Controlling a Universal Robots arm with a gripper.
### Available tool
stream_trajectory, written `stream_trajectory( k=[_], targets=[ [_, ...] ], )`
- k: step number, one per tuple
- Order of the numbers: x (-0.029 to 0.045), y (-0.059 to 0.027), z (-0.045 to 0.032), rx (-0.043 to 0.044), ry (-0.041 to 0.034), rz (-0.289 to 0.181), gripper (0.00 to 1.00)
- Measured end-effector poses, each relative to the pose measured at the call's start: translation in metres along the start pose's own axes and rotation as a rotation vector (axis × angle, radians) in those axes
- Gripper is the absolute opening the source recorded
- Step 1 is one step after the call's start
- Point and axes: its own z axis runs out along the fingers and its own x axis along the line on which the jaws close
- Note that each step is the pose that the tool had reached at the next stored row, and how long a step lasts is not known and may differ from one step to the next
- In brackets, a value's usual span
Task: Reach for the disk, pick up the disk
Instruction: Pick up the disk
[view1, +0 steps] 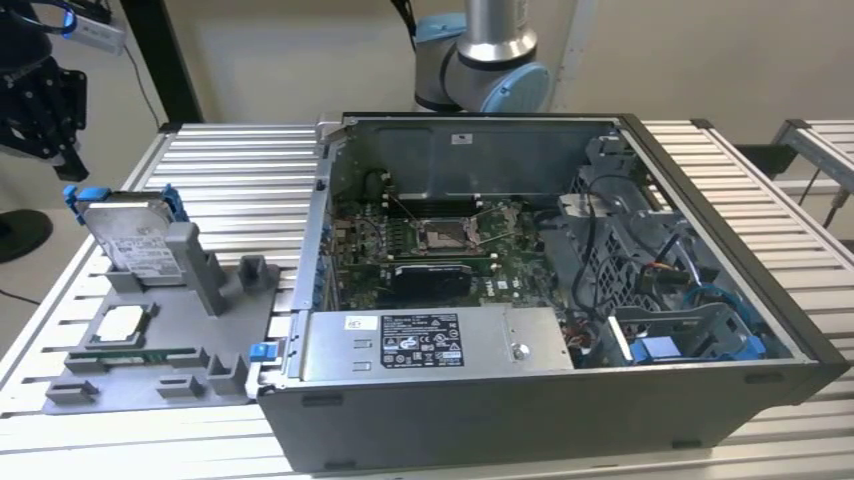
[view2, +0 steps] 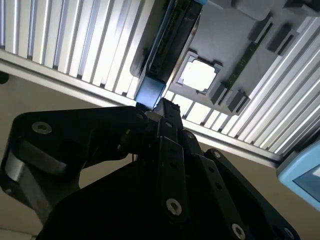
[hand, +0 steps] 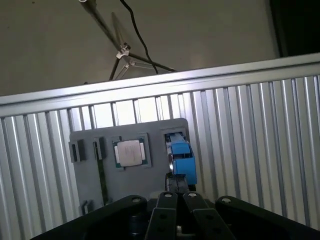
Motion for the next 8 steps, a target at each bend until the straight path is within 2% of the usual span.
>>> stream_trajectory(
  k=[3,8],
  targets=[
    [0.0001,0.0,0.0,0.0,0.0,-0.002,0.0],
    [0.0003,-0.0004,0.0,-0.0001,0.001,-0.036,0.0]
  ],
)
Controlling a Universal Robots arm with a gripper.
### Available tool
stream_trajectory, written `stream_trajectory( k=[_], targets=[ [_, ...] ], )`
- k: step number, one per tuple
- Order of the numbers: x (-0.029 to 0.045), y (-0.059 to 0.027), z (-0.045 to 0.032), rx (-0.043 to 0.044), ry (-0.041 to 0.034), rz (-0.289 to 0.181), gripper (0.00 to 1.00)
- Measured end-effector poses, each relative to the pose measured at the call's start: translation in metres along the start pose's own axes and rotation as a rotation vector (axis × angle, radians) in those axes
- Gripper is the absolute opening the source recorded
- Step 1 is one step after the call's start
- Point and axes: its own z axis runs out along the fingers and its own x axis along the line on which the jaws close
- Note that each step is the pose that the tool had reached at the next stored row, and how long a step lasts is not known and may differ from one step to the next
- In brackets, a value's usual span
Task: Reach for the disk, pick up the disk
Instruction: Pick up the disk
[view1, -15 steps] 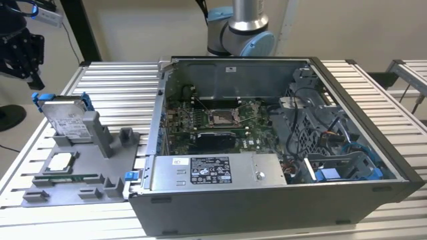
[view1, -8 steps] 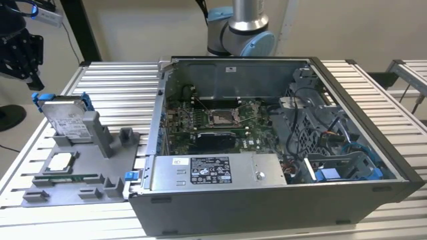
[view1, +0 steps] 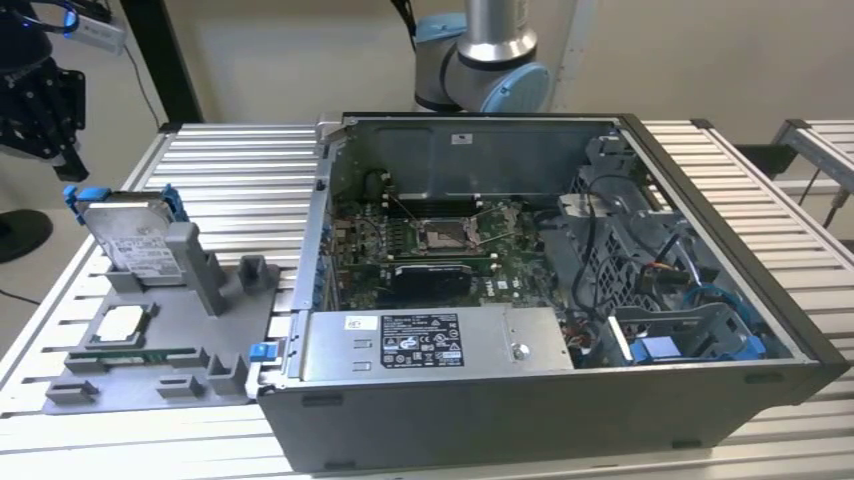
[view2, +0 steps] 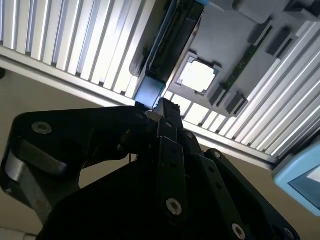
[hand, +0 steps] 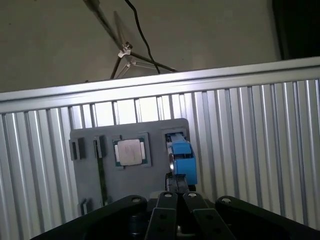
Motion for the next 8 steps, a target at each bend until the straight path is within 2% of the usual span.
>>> stream_trajectory(
  k=[8],
  targets=[
    [0.0001,-0.0002,0.0,0.0,0.0004,-0.014,0.0]
  ],
)
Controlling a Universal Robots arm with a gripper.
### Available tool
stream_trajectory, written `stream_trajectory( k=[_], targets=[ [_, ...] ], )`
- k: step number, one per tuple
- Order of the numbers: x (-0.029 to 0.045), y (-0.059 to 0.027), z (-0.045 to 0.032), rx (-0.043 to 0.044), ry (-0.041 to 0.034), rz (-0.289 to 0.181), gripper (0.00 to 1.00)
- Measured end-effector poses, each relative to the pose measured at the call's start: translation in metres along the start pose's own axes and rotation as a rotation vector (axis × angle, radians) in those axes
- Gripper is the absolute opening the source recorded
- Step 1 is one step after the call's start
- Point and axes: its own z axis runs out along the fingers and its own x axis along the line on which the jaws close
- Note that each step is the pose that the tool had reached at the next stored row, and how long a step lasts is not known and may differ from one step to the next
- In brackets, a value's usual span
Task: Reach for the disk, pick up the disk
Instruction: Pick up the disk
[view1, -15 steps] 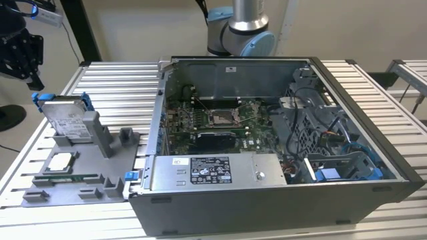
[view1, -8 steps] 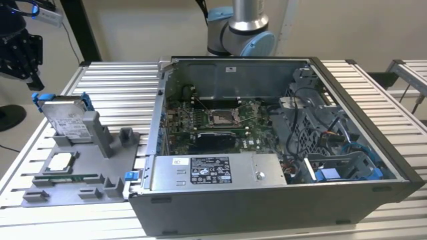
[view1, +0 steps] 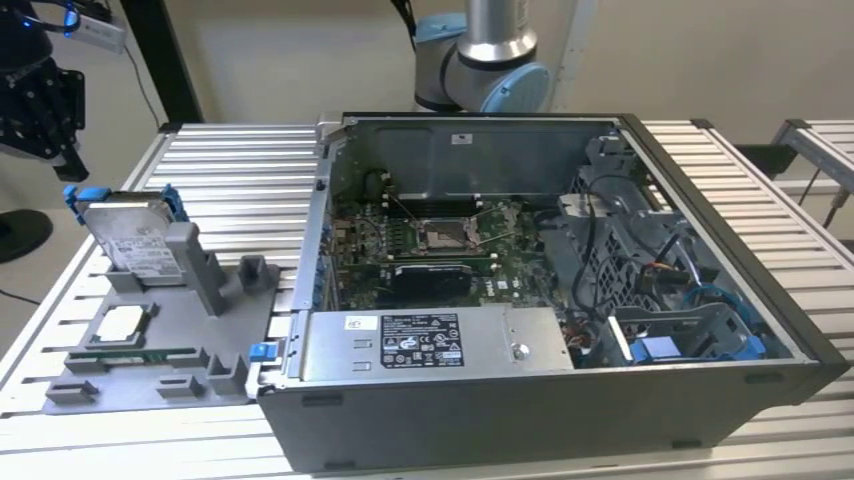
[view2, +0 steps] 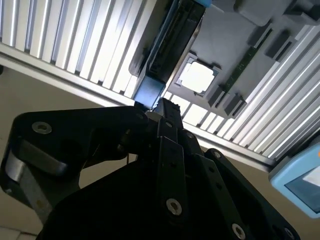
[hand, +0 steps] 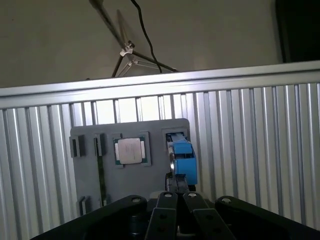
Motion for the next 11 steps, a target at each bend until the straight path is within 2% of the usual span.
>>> stream_trajectory(
  k=[9,10,11],
  targets=[
    [0.0,0.0,0.0,-0.0001,0.0001,-0.003,0.0],
    [0.0,0.0,0.0,-0.0001,0.0001,-0.003,1.0],
    [0.0,0.0,0.0,-0.0001,0.0001,-0.004,1.0]
  ],
)
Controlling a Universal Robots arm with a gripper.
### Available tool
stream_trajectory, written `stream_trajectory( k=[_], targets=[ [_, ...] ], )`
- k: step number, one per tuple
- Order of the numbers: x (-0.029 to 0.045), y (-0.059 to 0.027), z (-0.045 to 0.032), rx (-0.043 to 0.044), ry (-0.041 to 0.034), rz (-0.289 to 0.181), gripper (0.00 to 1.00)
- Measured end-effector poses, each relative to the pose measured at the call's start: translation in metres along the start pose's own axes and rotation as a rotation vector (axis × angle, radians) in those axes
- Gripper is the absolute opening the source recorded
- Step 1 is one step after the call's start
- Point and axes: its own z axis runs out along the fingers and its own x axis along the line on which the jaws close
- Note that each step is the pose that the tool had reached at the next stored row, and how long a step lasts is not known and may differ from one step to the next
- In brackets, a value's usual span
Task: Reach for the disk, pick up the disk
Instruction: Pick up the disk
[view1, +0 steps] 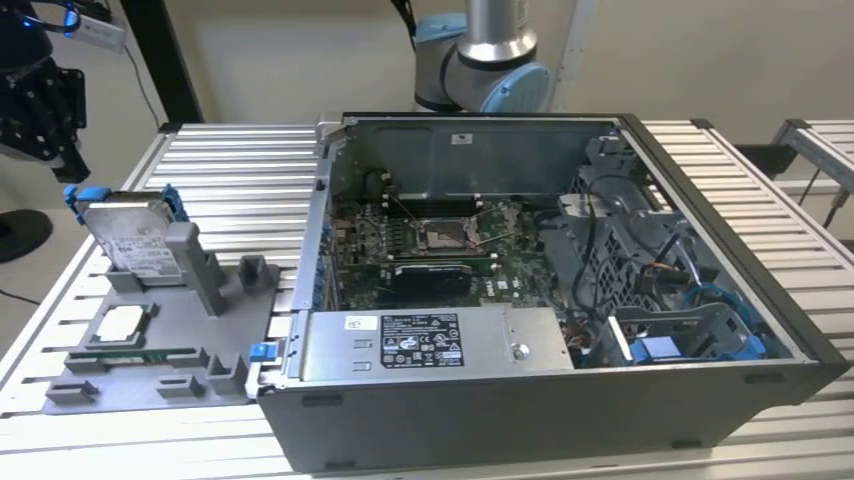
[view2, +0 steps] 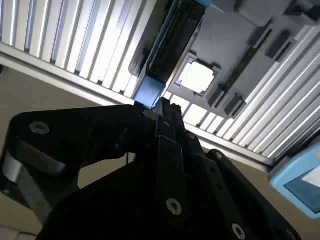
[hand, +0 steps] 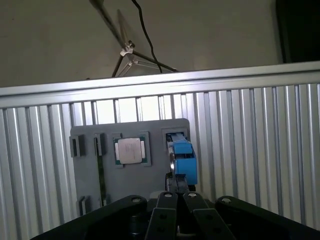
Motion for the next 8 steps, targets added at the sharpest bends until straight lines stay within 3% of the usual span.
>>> stream_trajectory(
  k=[8],
  targets=[
    [0.0,0.0,0.0,0.0,0.0001,-0.002,1.0]
  ],
)
